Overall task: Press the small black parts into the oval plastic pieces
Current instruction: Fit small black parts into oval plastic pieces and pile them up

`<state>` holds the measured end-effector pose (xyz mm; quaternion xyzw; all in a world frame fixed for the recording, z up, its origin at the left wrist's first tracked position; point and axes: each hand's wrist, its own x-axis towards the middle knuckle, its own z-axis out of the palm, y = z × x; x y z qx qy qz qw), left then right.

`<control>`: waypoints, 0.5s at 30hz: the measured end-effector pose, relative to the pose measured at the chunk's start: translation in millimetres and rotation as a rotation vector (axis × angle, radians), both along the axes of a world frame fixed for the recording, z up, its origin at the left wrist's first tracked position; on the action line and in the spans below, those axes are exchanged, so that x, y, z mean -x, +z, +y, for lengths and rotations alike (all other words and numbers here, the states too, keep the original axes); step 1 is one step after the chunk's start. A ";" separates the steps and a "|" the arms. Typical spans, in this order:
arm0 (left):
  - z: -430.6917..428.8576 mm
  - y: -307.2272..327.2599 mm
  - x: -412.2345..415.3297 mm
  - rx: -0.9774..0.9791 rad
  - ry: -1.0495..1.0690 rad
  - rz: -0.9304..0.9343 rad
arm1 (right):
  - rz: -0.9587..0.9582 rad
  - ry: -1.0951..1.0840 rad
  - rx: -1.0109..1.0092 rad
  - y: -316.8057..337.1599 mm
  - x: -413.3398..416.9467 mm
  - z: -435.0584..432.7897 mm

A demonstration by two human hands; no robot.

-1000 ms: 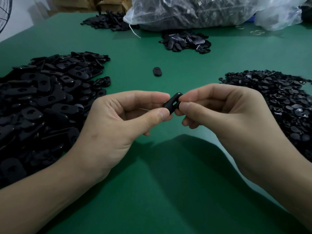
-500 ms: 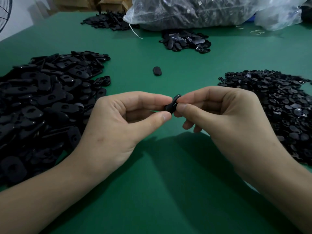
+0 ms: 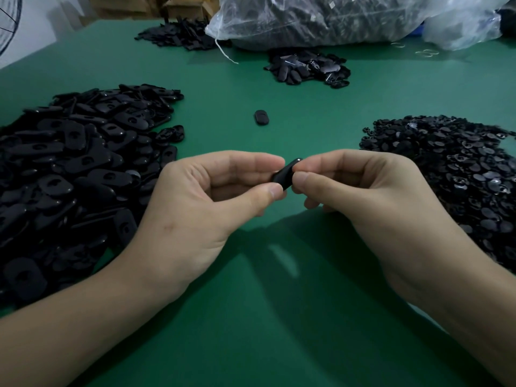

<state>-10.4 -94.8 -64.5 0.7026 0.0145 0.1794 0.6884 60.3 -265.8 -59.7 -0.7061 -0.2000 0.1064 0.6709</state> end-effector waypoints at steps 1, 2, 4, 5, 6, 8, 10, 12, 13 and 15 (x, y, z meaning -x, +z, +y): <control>0.2 0.1 0.1 0.000 0.001 0.003 | 0.007 0.001 -0.002 0.1 -0.1 0.1; 0.1 0.2 0.0 0.000 0.001 0.005 | 0.013 0.001 -0.005 -0.1 -0.3 0.0; -0.1 0.1 -0.1 0.003 0.000 0.009 | 0.024 -0.001 -0.010 -0.8 -0.6 0.3; -0.3 -0.1 -0.2 0.004 0.001 0.010 | 0.031 -0.003 -0.012 -1.1 -0.6 0.6; -0.5 -0.1 -0.2 0.006 0.003 0.011 | 0.042 -0.006 -0.019 -1.6 -0.5 0.8; -1.3 0.4 0.2 0.018 0.007 0.010 | 0.075 -0.003 -0.040 -1.9 -0.2 0.8; -2.0 0.8 0.2 0.022 0.009 0.009 | 0.086 0.003 -0.039 -1.4 -0.2 0.5; -2.2 0.6 0.0 0.005 0.007 0.009 | 0.069 0.003 -0.027 -1.3 0.1 0.5; -2.1 0.3 0.0 -0.010 0.005 0.010 | 0.057 0.003 -0.026 -1.2 0.6 0.8; -1.8 -0.4 0.0 -0.036 0.004 0.013 | 0.015 -0.004 -0.019 -0.9 1.9 1.3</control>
